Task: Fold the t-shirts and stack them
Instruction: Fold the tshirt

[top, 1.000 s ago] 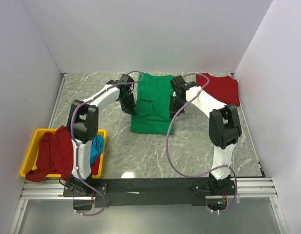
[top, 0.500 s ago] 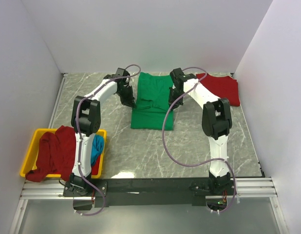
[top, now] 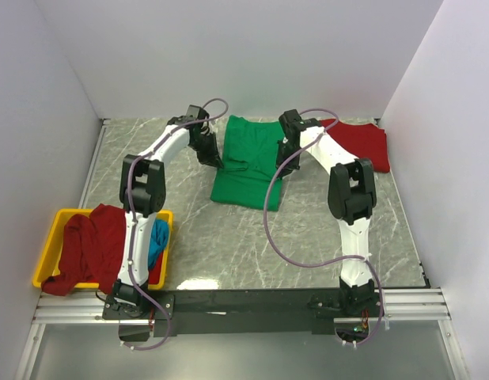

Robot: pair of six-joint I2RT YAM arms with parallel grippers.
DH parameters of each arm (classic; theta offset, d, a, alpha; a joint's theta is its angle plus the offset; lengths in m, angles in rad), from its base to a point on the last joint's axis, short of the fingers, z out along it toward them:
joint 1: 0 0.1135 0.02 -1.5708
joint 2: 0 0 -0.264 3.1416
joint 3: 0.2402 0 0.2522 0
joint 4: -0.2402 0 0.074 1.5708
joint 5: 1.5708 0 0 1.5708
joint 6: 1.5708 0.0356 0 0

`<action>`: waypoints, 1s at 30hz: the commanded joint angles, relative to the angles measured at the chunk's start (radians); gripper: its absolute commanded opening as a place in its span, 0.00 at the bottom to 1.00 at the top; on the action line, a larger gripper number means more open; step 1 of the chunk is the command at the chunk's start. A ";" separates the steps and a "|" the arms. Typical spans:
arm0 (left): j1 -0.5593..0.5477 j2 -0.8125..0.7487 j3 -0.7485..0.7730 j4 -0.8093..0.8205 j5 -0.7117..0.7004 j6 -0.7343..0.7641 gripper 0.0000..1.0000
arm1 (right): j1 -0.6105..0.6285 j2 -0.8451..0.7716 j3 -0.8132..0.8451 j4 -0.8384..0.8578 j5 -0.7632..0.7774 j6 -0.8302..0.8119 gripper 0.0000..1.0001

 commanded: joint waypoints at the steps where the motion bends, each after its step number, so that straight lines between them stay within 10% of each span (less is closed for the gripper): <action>1: 0.013 0.014 0.040 0.021 0.015 0.028 0.00 | -0.014 0.006 0.040 -0.006 0.012 -0.001 0.00; 6: 0.025 0.025 0.054 0.018 -0.011 0.008 0.09 | -0.018 0.029 0.072 0.007 -0.010 -0.013 0.12; 10: 0.036 -0.015 0.032 0.038 -0.067 -0.012 0.58 | -0.022 0.038 0.147 0.023 -0.049 -0.026 0.44; 13: 0.038 -0.067 0.000 0.052 -0.113 -0.015 0.72 | -0.023 0.020 0.187 0.026 -0.062 -0.030 0.54; 30: -0.042 -0.360 -0.502 0.244 -0.043 -0.063 0.73 | 0.107 -0.063 0.000 0.119 -0.184 -0.018 0.60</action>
